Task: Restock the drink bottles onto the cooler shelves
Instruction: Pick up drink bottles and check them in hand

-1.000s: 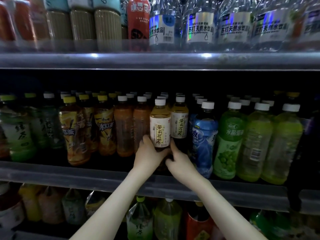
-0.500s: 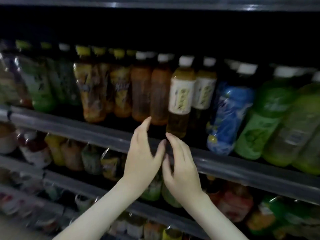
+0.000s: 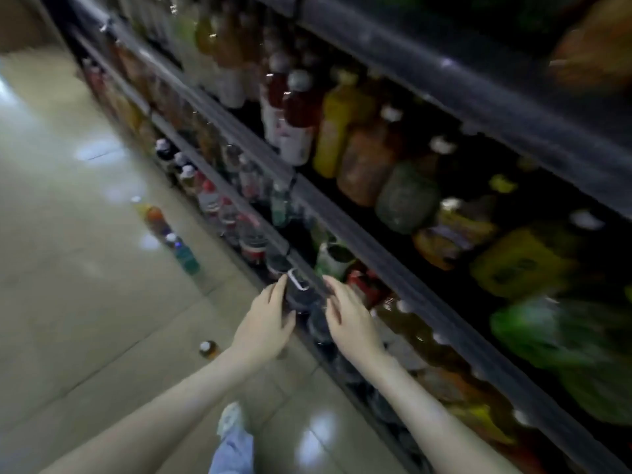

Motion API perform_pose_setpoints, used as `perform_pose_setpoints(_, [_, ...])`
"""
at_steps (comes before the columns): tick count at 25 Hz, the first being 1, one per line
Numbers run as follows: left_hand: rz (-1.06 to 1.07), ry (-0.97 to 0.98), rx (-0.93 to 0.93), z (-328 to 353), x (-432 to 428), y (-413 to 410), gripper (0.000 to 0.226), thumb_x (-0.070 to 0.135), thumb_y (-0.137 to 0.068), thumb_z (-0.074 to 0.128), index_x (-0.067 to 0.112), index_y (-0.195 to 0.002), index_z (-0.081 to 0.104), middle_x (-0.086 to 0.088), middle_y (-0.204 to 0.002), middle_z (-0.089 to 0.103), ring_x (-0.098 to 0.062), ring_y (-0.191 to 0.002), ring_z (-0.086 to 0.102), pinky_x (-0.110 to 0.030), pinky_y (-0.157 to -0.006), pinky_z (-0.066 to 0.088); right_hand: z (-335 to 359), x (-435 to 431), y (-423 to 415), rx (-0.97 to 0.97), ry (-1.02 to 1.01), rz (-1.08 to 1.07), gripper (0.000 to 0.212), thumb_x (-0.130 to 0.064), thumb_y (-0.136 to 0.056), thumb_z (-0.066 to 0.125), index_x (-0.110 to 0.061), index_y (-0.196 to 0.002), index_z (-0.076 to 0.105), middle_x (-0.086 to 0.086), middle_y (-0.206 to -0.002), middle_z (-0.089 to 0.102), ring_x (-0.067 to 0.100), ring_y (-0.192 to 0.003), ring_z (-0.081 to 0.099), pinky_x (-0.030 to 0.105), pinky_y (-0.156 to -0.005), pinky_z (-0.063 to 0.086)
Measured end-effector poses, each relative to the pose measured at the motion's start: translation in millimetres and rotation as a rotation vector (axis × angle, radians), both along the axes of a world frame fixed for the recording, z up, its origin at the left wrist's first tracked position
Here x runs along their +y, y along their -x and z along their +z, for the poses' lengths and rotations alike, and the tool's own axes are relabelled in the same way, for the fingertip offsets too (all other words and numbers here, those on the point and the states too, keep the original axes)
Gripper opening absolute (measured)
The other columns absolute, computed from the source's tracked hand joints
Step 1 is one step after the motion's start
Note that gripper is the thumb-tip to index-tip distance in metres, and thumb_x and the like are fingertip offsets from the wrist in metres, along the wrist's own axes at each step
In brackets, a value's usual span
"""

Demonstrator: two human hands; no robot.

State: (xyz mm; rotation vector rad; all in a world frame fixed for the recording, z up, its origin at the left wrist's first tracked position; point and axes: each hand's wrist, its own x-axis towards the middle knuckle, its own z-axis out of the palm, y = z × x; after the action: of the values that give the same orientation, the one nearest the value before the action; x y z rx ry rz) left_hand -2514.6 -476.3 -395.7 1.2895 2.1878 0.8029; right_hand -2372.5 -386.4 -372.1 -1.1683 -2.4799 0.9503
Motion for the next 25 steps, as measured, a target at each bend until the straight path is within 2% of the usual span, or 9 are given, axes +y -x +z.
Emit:
perform_pose_setpoints(4, [0.054,0.101,0.095,-72.2,-29.1,127.7,0.061,0.008,-0.088,0.057,0.010,-0.144,0.034,-0.014,-0.141,0.043,-0.032,-0.126,0.046,-0.034,-0.098,0.041,-108.4,3.4,108.4,-0.350,0.266,0.130,0.058,-0.017,-0.099,0.045,-0.018,-0.151,0.019,0.001,-0.156,0.026,0.016,-0.142,0.027,0.023,-0.110,0.021])
perform_pose_setpoints(6, [0.034,0.099,0.125,-118.4,-34.8,174.1,0.059,0.006,-0.079,0.063,0.010,-0.134,0.043,-0.015,-0.125,0.057,-0.034,-0.105,0.061,-0.036,-0.080,0.052,-167.3,5.8,147.6,-0.500,0.339,0.167,0.061,-0.015,-0.099,0.043,-0.015,-0.152,0.013,0.004,-0.156,0.023,0.018,-0.143,0.024,0.023,-0.110,0.020])
perform_pose_setpoints(8, [0.028,0.156,0.114,-176.1,-36.1,206.1,0.048,0.013,-0.077,0.050,0.010,-0.125,0.046,-0.013,-0.115,0.062,-0.030,-0.092,0.065,-0.033,-0.068,0.055,-231.6,11.7,176.4,-0.621,0.365,0.165,0.061,-0.016,-0.098,0.042,-0.016,-0.152,0.012,0.005,-0.156,0.023,0.020,-0.142,0.025,0.028,-0.110,0.024])
perform_pose_setpoints(10, [0.017,0.192,0.097,-253.2,-37.2,219.9,0.051,0.014,-0.075,0.040,0.008,-0.124,0.048,-0.014,-0.113,0.063,-0.030,-0.093,0.066,-0.032,-0.070,0.055,-309.4,16.5,195.4,-0.725,0.373,0.153,0.060,-0.018,-0.099,0.042,-0.017,-0.152,0.013,0.005,-0.154,0.025,0.022,-0.140,0.027,0.032,-0.109,0.030])
perform_pose_setpoints(14, [0.084,0.264,-0.017,-401.2,-36.8,212.2,0.064,-0.004,-0.063,0.071,0.000,-0.125,0.055,-0.021,-0.120,0.060,-0.035,-0.104,0.063,-0.039,-0.079,0.054,-476.8,33.5,206.1,-0.889,0.365,0.131,0.059,-0.021,-0.100,0.043,-0.020,-0.152,0.015,0.009,-0.147,0.033,0.029,-0.132,0.037,0.040,-0.105,0.036])
perform_pose_setpoints(17, [0.152,0.319,-0.146,-479.7,-40.2,203.9,0.063,-0.006,-0.069,0.068,0.000,-0.130,0.052,-0.020,-0.129,0.054,-0.035,-0.113,0.057,-0.037,-0.084,0.051,-577.6,39.8,205.1,-1.001,0.277,0.238,0.055,-0.028,-0.100,0.044,-0.018,-0.149,0.021,0.016,-0.137,0.041,0.034,-0.123,0.043,0.039,-0.095,0.040])
perform_pose_setpoints(21, [0.196,0.341,-0.205,-527.2,-48.0,197.4,0.056,-0.001,-0.083,0.056,0.004,-0.138,0.044,-0.014,-0.142,0.042,-0.029,-0.127,0.044,-0.035,-0.092,0.044,-629.4,32.1,199.9,-1.017,0.166,0.308,0.041,-0.023,-0.100,0.044,-0.013,-0.138,0.036,0.021,-0.119,0.053,0.035,-0.109,0.050,0.039,-0.084,0.041])
perform_pose_setpoints(23, [0.185,0.345,-0.226,-516.8,-48.9,193.8,0.054,0.004,-0.088,0.053,0.008,-0.140,0.041,-0.009,-0.147,0.036,-0.025,-0.132,0.037,-0.031,-0.098,0.038,-610.6,26.0,197.8,-0.957,0.199,0.261,0.042,-0.022,-0.097,0.048,-0.014,-0.137,0.039,0.019,-0.118,0.054,0.034,-0.110,0.050,0.038,-0.085,0.041])
perform_pose_setpoints(25, [0.094,0.346,-0.229,-481.2,-41.1,202.2,0.055,0.012,-0.091,0.053,0.014,-0.143,0.036,-0.004,-0.151,0.029,-0.021,-0.137,0.031,-0.026,-0.102,0.033,-554.2,23.1,201.9,-0.837,0.276,0.194,0.042,-0.022,-0.094,0.053,-0.015,-0.134,0.044,0.015,-0.116,0.054,0.032,-0.110,0.050,0.033,-0.083,0.040])
